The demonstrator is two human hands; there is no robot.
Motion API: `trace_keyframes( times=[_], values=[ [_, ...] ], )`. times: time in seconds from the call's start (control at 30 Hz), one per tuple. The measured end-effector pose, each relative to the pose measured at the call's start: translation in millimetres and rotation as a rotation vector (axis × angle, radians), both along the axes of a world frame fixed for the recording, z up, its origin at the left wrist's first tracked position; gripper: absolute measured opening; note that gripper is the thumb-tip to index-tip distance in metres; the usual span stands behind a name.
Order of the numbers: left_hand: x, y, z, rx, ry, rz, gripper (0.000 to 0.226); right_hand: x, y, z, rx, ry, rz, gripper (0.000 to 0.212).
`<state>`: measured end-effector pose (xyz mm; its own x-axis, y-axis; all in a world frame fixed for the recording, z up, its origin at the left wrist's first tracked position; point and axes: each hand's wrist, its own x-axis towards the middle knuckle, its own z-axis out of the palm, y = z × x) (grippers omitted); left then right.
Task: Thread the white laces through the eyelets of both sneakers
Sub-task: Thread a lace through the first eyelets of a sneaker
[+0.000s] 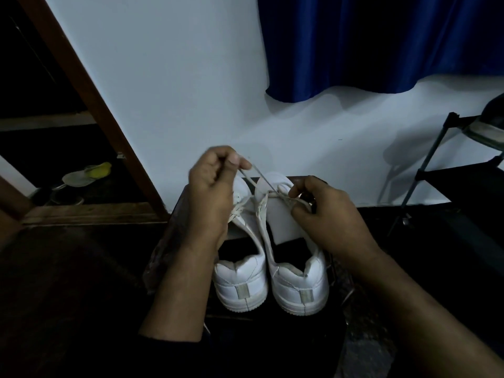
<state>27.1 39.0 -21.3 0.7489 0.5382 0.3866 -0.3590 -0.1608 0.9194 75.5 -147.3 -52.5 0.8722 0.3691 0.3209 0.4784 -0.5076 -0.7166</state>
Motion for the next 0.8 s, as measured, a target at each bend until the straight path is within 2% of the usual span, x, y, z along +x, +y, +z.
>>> trace_keyframes(
  times=[0.1, 0.2, 0.23, 0.27, 0.3, 0.37, 0.4, 0.43, 0.53, 0.6, 0.7, 0.8],
  values=[
    [-5, 0, 10, -0.214, -0.202, -0.065, 0.018, 0, 1, 1, -0.002, -0.001, 0.006, 0.018],
    [-8, -1, 13, -0.469, -0.167, -0.197, 0.021, 0, 2, 0, 0.005, 0.001, 0.02, 0.019],
    [-9, -1, 12, -0.464, -0.115, -0.195, 0.021, 0, 2, 0, 0.008, 0.002, 0.023, 0.019],
    [-10, 1, 10, -0.353, -0.054, -0.15, 0.02, 0, 2, 0, 0.01, 0.003, 0.025, 0.02],
    [-11, 1, 8, -0.124, 0.019, -0.07, 0.018, 1, 2, -1, 0.01, 0.005, 0.026, 0.02],
    [-9, 3, -2, 0.517, 0.164, 0.044, 0.007, 1, 2, -2, 0.01, 0.005, 0.028, 0.02],
    [-8, 1, -8, 0.773, 0.229, 0.048, 0.005, 1, 2, -2, 0.011, 0.003, 0.03, 0.02],
    [-6, 0, -13, 0.938, 0.28, 0.04, 0.011, 1, 3, -2, 0.012, -0.002, 0.03, 0.02],
    [2, 3, -21, 1.026, 0.439, 0.005, 0.034, 1, 2, -2, 0.015, -0.001, 0.027, 0.019],
    [9, 9, -24, 1.072, 0.519, 0.032, 0.042, 0, 1, -1, 0.015, 0.006, 0.025, 0.018],
    [6, 7, -24, 1.075, 0.501, 0.069, 0.036, 0, 1, -1, 0.019, 0.016, 0.025, 0.018],
    [-2, 2, -16, 0.976, 0.375, 0.247, 0.031, 1, 2, -2, 0.015, 0.01, 0.02, 0.019]
  ],
)
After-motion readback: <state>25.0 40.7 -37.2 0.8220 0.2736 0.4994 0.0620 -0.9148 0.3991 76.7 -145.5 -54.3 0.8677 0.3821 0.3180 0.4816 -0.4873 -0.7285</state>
